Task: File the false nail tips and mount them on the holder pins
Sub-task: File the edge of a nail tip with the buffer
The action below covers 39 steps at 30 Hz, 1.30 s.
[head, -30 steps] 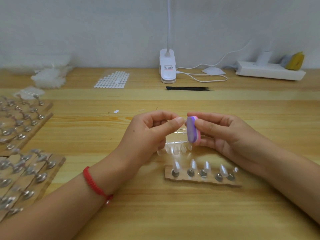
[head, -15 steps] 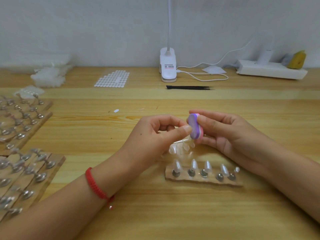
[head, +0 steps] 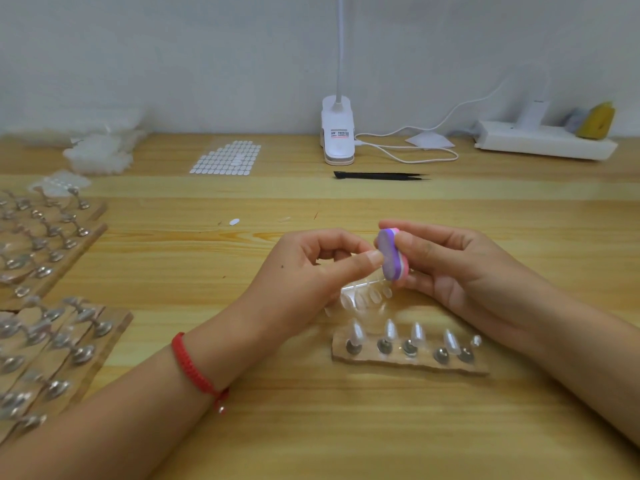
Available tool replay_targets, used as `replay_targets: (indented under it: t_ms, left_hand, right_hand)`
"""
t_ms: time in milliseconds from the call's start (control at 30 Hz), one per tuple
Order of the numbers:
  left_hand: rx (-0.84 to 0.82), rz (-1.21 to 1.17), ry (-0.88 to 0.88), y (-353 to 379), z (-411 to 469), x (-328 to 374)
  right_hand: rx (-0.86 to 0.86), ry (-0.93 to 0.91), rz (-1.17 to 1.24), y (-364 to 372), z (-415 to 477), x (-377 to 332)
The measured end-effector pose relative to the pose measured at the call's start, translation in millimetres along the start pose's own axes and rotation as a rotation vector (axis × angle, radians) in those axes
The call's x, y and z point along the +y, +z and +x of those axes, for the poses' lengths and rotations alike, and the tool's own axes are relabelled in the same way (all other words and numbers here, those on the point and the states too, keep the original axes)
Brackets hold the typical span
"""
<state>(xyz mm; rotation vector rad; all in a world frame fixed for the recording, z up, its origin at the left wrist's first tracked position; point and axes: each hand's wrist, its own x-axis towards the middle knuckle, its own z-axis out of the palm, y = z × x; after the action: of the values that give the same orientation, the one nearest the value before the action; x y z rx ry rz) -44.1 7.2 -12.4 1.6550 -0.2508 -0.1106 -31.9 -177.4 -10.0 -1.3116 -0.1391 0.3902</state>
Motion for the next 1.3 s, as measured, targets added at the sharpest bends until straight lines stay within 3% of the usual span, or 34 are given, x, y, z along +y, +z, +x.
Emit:
replay_targets:
  t_ms: [733,967,1100,1300]
  left_hand:
    - [-0.1,0.051,-0.016,-3.4,0.4,-0.1]
    - [-0.066,0.052,-0.016,-2.8,1.9,-1.6]
    - [0.053,-0.069,-0.033,-4.7,4.4,-0.1]
    - [0.069,-0.014,0.003,-0.7,3.3,-1.9]
  right_hand:
    - [-0.036,0.013,-0.058,4.3,-3.5,-2.8]
    - [-0.026,0.011,-0.025,4.0,-3.1,-1.6]
    - [-0.032,0.018,-0.01,3.9,-1.9,-2.6]
    - [-0.024,-0.005,-0.024,3.5,-0.9,-1.1]
